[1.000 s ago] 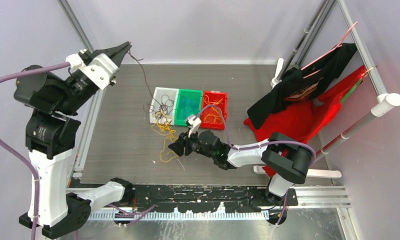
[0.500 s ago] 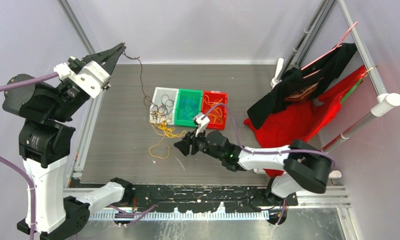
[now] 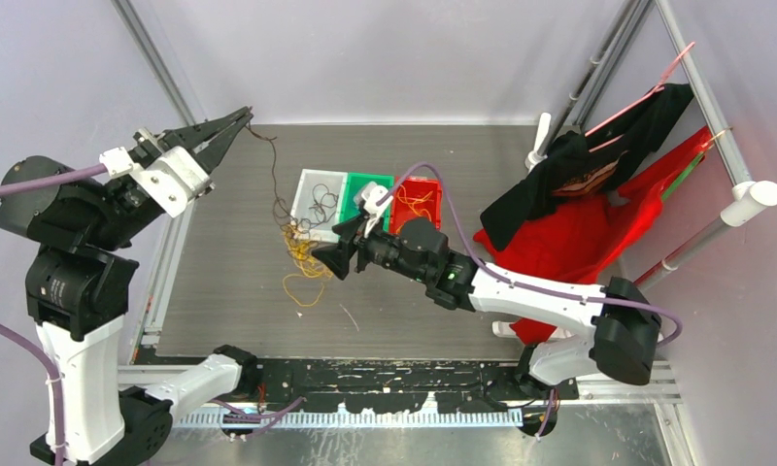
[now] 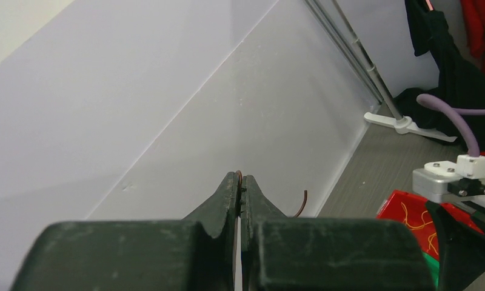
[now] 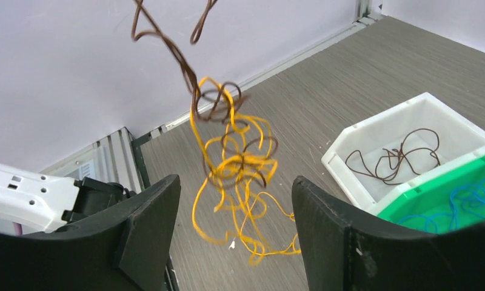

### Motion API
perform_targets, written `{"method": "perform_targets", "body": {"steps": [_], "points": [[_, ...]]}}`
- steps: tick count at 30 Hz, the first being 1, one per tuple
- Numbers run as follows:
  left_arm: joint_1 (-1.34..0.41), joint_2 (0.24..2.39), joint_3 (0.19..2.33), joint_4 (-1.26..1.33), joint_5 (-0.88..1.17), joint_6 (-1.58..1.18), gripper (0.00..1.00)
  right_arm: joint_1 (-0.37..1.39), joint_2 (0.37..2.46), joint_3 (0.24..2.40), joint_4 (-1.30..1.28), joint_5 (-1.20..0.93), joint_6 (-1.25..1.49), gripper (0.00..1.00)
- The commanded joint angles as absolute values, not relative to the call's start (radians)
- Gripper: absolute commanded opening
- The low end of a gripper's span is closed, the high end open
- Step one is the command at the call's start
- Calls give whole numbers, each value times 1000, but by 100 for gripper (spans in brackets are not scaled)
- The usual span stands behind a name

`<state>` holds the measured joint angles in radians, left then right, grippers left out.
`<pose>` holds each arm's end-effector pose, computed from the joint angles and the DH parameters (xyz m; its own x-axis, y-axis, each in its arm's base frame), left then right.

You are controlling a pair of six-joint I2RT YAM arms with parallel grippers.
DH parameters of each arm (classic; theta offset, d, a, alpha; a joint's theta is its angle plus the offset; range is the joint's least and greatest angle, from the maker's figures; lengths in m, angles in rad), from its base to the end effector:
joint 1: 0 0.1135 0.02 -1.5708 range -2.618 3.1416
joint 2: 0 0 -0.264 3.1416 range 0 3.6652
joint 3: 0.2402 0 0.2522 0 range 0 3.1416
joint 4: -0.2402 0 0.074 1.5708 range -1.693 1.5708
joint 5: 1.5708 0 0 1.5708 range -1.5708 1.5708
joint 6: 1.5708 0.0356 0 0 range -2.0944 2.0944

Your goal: Untangle the cables

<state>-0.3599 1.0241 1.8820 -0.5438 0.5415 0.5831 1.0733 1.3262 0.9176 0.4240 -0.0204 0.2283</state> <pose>0.0843 -0.0513 0.5959 0.6602 0.2557 -0.7062 0.4757 0.5853 0.6566 0.1493 0.2765 0.3291 -0.1939 0.1171 -0.9740 -0.8669 0.4442 0.2260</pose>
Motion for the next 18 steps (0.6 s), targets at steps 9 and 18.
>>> {"method": "perform_targets", "body": {"steps": [9, 18], "points": [[-362, 1019, 1902, -522, 584, 560, 0, 1065, 1504, 1065, 491, -100, 177, 56], [-362, 1011, 1880, -496, 567, 577, 0, 1065, 1502, 1009, 526, -101, 245, 5]]}}
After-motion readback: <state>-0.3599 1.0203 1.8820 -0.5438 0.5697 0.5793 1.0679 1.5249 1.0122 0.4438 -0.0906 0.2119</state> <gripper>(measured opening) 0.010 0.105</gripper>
